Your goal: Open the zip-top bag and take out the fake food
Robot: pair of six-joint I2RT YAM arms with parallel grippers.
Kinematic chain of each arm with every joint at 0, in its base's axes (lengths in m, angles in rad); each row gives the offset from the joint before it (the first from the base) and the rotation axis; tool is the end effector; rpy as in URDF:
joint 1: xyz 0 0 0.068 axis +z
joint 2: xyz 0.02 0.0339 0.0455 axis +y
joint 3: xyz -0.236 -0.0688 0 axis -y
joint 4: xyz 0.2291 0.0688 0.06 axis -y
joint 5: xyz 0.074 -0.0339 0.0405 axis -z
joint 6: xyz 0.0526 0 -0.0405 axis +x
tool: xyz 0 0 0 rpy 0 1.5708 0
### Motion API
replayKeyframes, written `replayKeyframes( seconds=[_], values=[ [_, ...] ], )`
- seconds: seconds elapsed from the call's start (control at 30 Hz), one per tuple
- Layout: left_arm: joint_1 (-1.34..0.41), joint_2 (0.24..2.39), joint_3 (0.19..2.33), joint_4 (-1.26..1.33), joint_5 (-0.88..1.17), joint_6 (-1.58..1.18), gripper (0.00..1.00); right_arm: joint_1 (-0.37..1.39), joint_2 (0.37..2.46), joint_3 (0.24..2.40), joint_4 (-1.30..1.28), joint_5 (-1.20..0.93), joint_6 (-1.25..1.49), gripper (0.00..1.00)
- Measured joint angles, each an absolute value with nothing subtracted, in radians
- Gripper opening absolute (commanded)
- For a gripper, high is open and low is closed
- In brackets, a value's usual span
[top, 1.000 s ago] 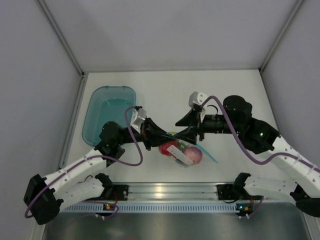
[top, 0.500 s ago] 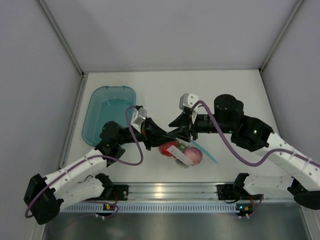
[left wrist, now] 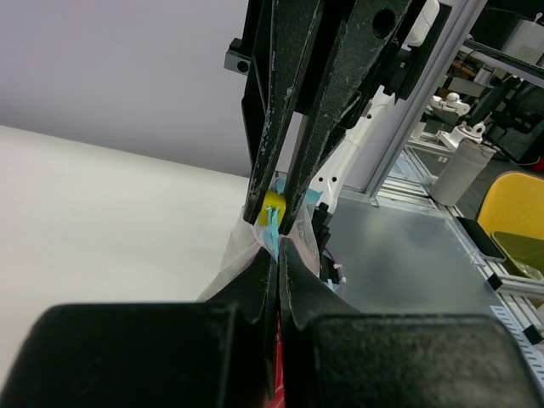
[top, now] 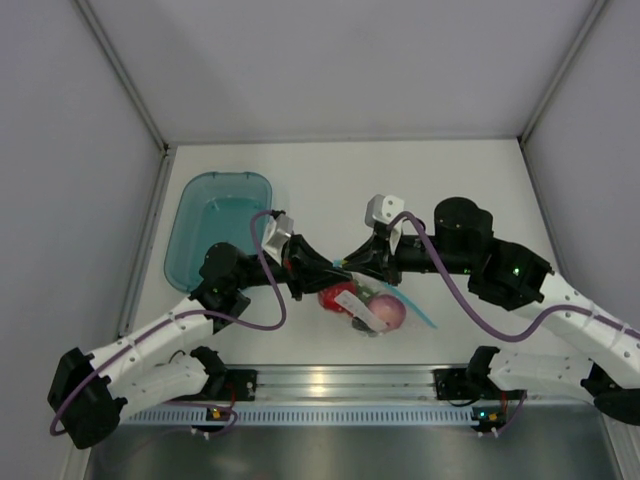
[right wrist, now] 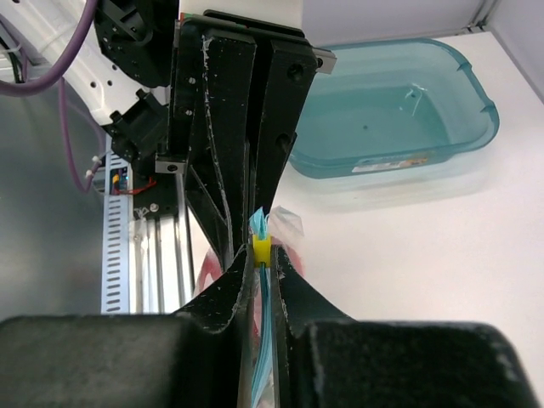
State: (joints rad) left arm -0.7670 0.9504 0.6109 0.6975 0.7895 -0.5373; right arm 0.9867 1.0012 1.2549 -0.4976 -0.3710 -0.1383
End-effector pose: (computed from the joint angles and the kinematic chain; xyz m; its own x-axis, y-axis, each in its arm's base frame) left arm 0.1345 -0.1815 0.3247 -0.2784 -0.2322 -0.9320 0.9603 -0.0853 -0.2656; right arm 0.1048 0.1931 0.3981 0.0020 -0.2299 -0.9732 -0.9805 0.1906 -0.0471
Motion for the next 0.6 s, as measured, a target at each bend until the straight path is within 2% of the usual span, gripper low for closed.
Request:
replayKeyframes(
  seconds=[0.27, 0.6],
  values=[
    [-0.768, 0.951, 0.611, 0.696, 0.773, -0.540, 0.00, 0.988, 0.979, 1.232, -0.483, -0.371, -0.138, 0.00],
    [-0.775, 0.926, 0.611, 0.632, 0.661, -0.521, 0.00, 0.988, 0.915, 1.155, -0.448, -0.321, -0.139, 0.00]
  ],
)
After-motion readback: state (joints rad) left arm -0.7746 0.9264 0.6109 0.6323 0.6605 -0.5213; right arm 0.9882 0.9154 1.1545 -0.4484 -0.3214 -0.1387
